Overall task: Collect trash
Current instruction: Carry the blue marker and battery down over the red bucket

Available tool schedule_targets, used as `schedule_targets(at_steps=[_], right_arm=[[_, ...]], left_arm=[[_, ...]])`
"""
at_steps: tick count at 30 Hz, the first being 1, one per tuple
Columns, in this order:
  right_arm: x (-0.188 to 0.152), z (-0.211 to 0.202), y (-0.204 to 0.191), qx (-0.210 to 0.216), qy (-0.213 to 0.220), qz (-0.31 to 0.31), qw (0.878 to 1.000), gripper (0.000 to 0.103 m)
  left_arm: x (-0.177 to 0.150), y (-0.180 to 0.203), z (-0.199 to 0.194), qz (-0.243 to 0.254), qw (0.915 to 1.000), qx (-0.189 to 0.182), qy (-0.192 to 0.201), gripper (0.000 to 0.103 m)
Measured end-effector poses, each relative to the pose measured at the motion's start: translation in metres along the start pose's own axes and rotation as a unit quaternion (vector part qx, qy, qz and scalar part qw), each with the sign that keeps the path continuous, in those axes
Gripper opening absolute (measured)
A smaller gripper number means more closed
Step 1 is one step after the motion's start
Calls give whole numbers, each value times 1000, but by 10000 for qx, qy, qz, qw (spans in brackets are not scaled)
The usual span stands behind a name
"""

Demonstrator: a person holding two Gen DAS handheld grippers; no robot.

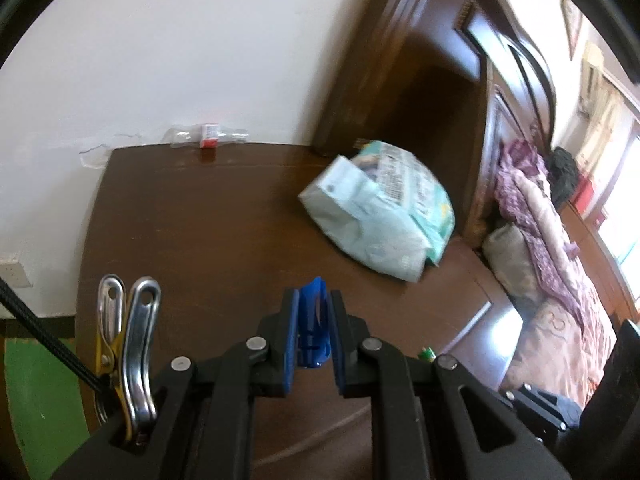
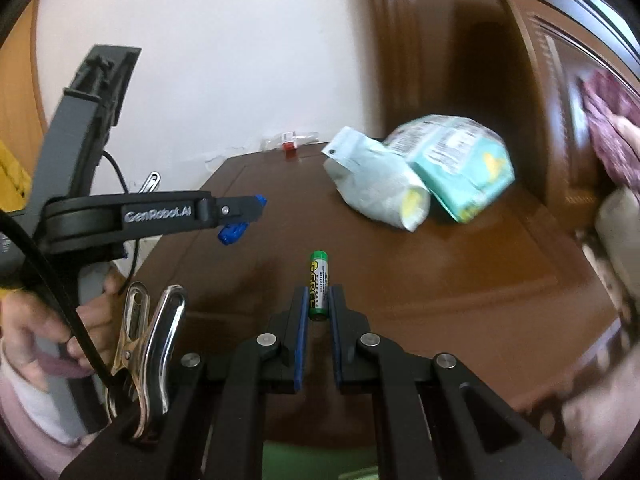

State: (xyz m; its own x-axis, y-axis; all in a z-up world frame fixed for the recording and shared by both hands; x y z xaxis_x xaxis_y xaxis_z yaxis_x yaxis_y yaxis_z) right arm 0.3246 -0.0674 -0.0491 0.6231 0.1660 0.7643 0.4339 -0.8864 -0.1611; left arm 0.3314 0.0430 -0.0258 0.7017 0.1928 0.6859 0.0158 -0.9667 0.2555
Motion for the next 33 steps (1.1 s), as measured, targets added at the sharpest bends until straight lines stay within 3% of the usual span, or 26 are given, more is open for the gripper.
schedule_targets(at_steps=[11,20,33], right_arm=[[-67,-77,8,-161,157,558,9982,11],[-122,-131,35,-414,165,1178,9920,11],[-185,-145,43,-594,-10,1646,9846,11]], left_arm=[[-31,52,-28,587,9976,-359,-33,15],[-80,93,-68,984,9930,-629,-164,15],[-176,130,-82,1420,9811,-1083,-748,15]])
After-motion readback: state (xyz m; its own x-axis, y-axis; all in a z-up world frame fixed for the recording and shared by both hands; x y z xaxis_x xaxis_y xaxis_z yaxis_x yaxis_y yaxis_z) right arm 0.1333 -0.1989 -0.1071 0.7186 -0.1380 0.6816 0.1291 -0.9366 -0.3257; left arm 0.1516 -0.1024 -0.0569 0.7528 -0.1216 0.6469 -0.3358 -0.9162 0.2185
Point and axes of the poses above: each gripper's, at about its wrist camera, not at the fingertips, and z roughly the way its jaws point, y to its right, x to its top, the point moved 7 cm from there along z, roughly the way its jaws point, and after that the axes turned 4 degrees about x, right-handed, at the moved point
